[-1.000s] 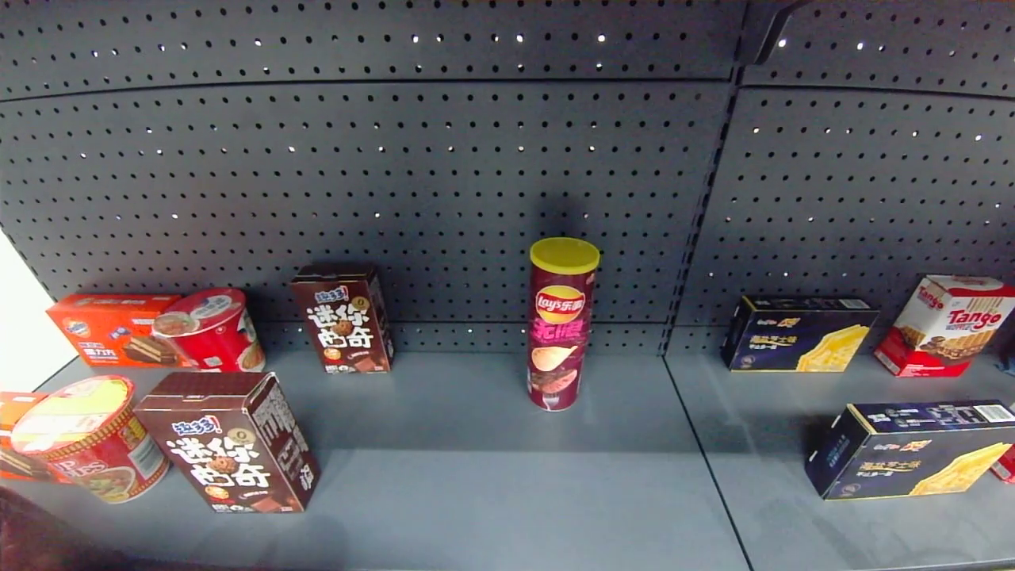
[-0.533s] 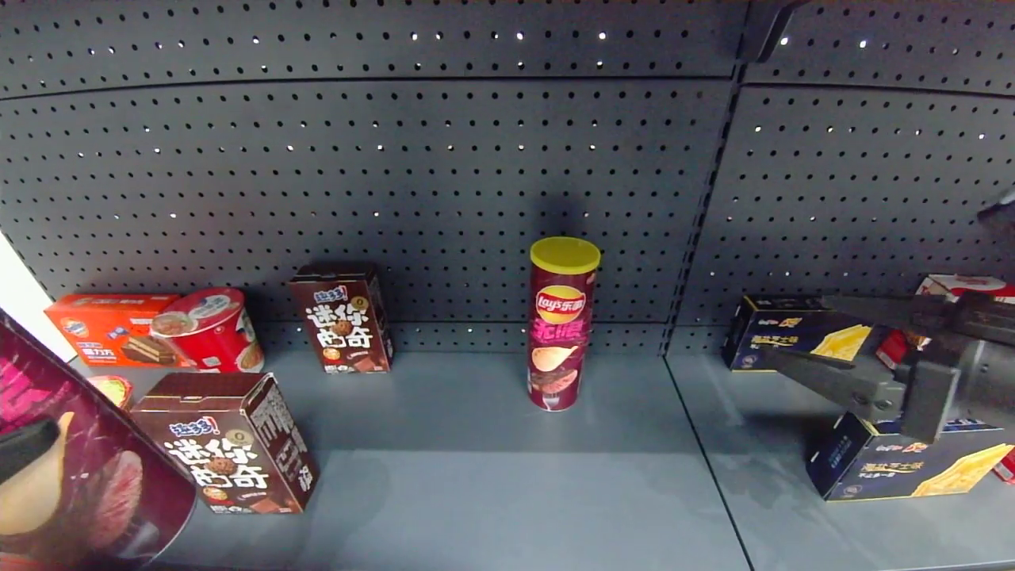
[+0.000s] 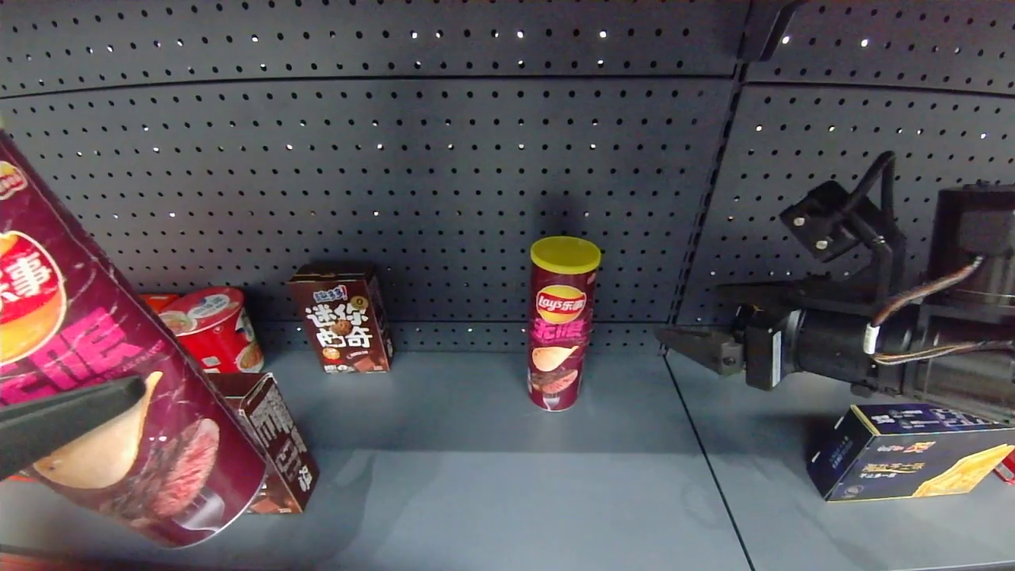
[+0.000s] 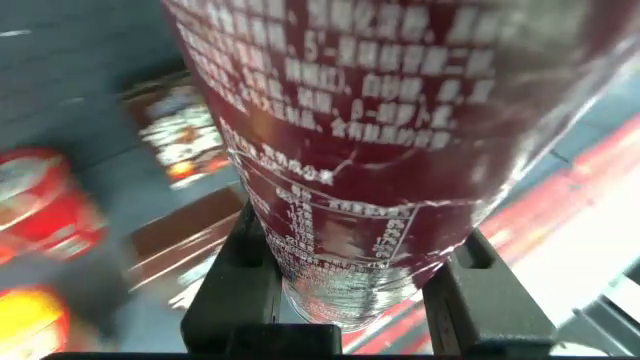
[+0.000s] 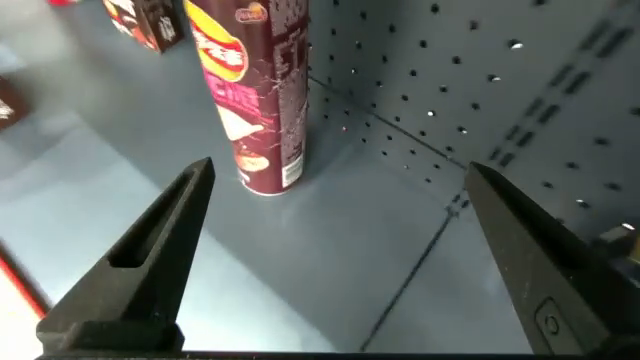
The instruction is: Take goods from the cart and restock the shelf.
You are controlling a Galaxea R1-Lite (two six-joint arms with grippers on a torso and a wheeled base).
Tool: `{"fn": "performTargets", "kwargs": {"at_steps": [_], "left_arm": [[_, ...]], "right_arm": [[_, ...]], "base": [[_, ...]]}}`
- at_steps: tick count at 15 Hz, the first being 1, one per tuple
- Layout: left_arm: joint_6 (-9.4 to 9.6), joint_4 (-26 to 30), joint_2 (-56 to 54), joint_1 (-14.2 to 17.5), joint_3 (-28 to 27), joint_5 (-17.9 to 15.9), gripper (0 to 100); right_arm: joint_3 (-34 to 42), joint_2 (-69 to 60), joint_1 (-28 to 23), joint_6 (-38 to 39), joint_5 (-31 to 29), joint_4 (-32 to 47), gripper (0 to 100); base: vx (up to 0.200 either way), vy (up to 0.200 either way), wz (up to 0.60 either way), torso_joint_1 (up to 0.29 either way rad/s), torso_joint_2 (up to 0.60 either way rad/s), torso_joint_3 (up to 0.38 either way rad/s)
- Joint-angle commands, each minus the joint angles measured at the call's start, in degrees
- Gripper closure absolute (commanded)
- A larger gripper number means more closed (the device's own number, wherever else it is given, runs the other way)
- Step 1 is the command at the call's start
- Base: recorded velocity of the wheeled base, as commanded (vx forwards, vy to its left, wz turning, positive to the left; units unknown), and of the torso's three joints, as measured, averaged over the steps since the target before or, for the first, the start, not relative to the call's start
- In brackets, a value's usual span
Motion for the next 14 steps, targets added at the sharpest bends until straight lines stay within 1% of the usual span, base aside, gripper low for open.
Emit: {"fn": "performTargets", "kwargs": {"at_steps": [1,3,6,7,8,9,10,11,12,14], "left_arm": [[0.0,-0.4,3.0,-4.0,0.1,0.0,100],[-0.18,-1.5,4.5,-6.2,0.1,0.0,100],[-0.27,-1.7,7.5,-7.6,-0.2,0.0,100],[-0.18,-1.7,8.7,-9.0,-0.2,0.1,100],[-0.27,-1.6,9.3,-9.2,-0.1,0.1,100],[0.17,-1.6,10.2,-9.3,0.3,0.1,100],[1.32,-3.1,11.0,-9.8,0.7,0.0,100],[1.49,-4.6,11.8,-9.9,0.8,0.1,100],[1.49,-5.9,12.7,-9.9,0.6,0.1,100],[1.4,-7.8,13.6,-9.8,0.6,0.1,100]], "right_arm": [[-2.5,5.8,0.3,-0.1,0.0,-1.0,0],[-3.7,9.1,0.9,0.0,0.5,-5.0,0],[-3.7,12.6,-0.1,0.0,6.8,-10.6,0],[-4.6,14.1,-0.2,0.0,8.5,-11.9,0],[-5.4,14.8,-0.2,0.0,8.9,-12.2,0],[-6.8,15.9,-0.2,0.0,9.2,-12.3,0],[-8.0,17.0,-0.2,0.0,9.4,-12.3,0],[-8.5,17.7,-0.4,-0.1,10.6,-12.3,0],[-8.6,18.5,-1.2,-0.3,12.9,-12.5,0],[-8.6,20.5,-2.7,-0.4,17.9,-16.6,0]], "base": [[0.0,0.0,0.0,0.0,0.0,0.0],[0.0,0.0,0.0,0.0,0.0,0.0],[0.0,0.0,0.0,0.0,0.0,0.0],[0.0,0.0,0.0,0.0,0.0,0.0],[0.0,0.0,0.0,0.0,0.0,0.0],[0.0,0.0,0.0,0.0,0.0,0.0],[0.0,0.0,0.0,0.0,0.0,0.0],[0.0,0.0,0.0,0.0,0.0,0.0],[0.0,0.0,0.0,0.0,0.0,0.0],[0.0,0.0,0.0,0.0,0.0,0.0]]}}
